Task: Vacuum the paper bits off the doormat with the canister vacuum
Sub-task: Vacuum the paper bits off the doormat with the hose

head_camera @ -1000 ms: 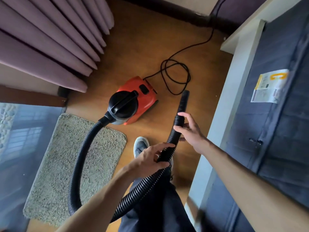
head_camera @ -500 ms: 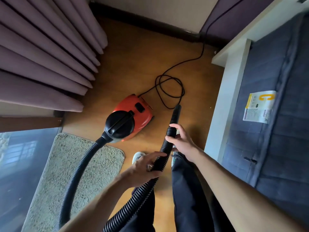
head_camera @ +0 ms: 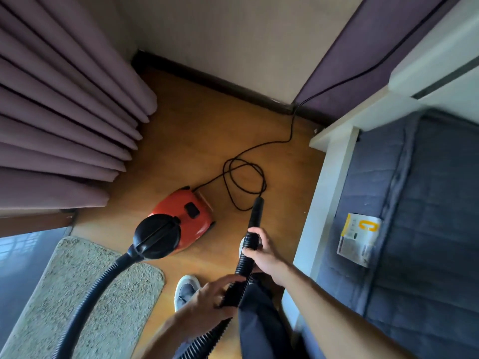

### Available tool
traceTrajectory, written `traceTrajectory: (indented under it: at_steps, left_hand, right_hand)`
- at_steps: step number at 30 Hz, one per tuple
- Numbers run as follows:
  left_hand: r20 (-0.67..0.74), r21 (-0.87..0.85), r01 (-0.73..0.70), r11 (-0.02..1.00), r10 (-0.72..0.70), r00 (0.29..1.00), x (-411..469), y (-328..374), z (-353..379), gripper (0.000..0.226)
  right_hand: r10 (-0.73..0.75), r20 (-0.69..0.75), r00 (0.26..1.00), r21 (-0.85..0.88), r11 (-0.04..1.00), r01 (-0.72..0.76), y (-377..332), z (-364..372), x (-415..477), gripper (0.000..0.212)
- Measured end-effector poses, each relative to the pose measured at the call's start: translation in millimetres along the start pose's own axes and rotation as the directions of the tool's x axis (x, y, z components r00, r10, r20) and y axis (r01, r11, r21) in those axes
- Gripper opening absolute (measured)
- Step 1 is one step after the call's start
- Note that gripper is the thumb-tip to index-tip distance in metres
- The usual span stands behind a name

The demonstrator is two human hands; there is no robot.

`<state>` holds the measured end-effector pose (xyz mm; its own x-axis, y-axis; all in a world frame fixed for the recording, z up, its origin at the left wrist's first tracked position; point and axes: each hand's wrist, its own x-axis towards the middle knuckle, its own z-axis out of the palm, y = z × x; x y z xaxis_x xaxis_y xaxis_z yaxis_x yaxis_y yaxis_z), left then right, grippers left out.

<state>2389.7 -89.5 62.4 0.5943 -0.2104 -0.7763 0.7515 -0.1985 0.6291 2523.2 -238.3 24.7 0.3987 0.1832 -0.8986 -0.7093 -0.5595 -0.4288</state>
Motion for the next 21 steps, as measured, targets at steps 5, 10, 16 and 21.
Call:
traceTrajectory:
  at_steps: [5,10,16,21]
  left_hand:
    - [0.002,0.006,0.046,0.999,-0.046,0.999,24.9,10.8,7.6,0.069]
    - [0.013,0.052,0.094,0.994,-0.094,0.995,50.3,-7.3,9.2,0.064]
    - [0.036,0.146,0.124,0.982,-0.130,0.991,71.4,-38.9,2.9,0.063]
    - [0.042,0.164,0.130,0.978,-0.139,0.989,93.1,-72.5,-1.0,0.060]
  right_hand:
    - [0.014,0.001,1.000,-0.026,1.000,-0.014,-0.3,-20.7,21.0,0.047]
    - [0.050,0.004,0.999,-0.081,0.995,-0.050,10.6,-18.0,46.7,0.048]
    - [0.106,0.023,0.994,-0.122,0.987,-0.102,36.5,-0.9,80.8,0.045]
    - [0.136,0.014,0.991,-0.116,0.984,-0.133,59.5,16.8,110.6,0.046]
